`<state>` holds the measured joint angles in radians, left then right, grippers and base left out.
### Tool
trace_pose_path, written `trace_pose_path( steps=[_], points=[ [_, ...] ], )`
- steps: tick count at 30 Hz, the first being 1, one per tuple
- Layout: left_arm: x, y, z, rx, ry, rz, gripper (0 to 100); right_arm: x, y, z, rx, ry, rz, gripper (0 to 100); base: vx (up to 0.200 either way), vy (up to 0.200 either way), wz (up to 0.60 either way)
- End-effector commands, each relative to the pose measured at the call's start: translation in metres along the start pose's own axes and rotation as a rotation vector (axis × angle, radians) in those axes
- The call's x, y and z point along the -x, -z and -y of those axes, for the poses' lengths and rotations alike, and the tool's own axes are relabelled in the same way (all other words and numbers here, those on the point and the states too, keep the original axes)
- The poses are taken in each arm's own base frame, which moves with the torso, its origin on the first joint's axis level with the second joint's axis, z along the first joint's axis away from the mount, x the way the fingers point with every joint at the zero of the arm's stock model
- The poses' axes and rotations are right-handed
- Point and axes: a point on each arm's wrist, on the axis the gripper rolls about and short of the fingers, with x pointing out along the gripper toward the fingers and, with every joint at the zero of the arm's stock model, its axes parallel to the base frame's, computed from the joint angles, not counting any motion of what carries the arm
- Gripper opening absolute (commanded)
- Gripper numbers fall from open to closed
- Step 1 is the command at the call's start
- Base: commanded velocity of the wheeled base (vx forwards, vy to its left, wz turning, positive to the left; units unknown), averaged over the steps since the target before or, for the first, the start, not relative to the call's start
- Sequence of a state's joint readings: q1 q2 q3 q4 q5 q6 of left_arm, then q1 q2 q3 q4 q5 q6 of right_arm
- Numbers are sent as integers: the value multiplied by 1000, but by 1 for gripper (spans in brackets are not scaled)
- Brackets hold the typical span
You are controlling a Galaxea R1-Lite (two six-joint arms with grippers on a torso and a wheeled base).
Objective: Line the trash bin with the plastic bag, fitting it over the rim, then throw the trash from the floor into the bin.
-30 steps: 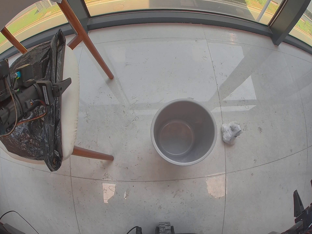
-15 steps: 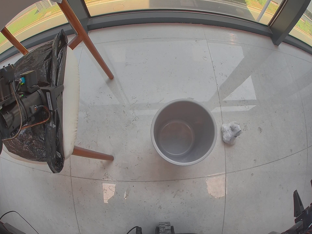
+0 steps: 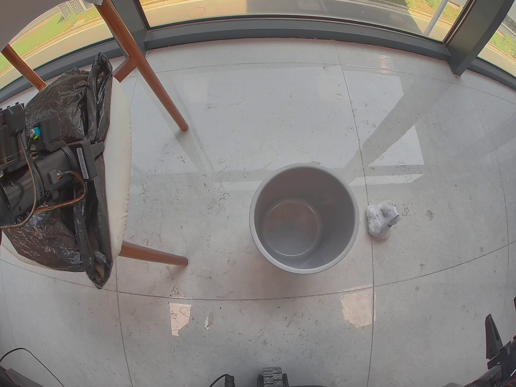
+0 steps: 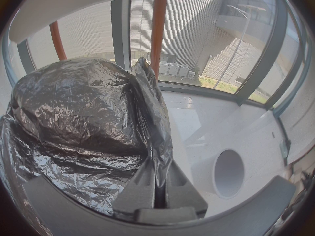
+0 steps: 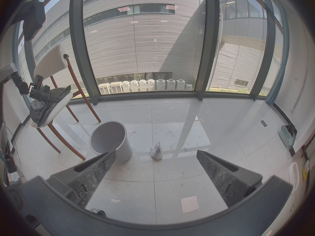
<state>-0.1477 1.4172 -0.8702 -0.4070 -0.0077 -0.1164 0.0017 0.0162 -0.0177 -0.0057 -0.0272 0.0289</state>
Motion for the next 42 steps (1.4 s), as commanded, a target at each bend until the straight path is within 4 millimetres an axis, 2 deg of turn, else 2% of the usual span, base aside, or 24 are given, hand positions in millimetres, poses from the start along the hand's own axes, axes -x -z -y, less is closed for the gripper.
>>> trace_pose_path(
  steps=[1,12,19,20,23,29,33,35,39,42],
  points=[
    [12,-20,8,106,92,59,0,0,5,0,0,-1,-1,100,0,0,0],
    [26,-27,9,385,190,47,0,0,5,0,1,-1,-1,100,0,0,0],
    [50,-32,13,462,317,42,0,0,5,0,1,-1,-1,100,0,0,0],
    [64,-32,16,485,386,35,0,0,5,0,1,-1,-1,100,0,0,0],
    [88,-29,21,510,522,7,0,0,5,0,1,-1,-1,100,0,0,0],
    [119,-28,24,569,696,-41,0,0,5,0,1,-2,-1,100,0,0,0],
    [127,-33,25,631,755,-65,0,0,5,0,3,-2,-1,100,0,0,0],
    [132,-47,28,664,820,-74,0,0,5,0,1,-2,-1,100,0,0,0],
    [138,-58,32,688,954,-156,0,0,5,0,1,-2,-1,100,0,0,0],
    [128,-65,36,661,1060,-246,0,0,5,0,1,-1,-1,100,0,0,0]
  ],
)
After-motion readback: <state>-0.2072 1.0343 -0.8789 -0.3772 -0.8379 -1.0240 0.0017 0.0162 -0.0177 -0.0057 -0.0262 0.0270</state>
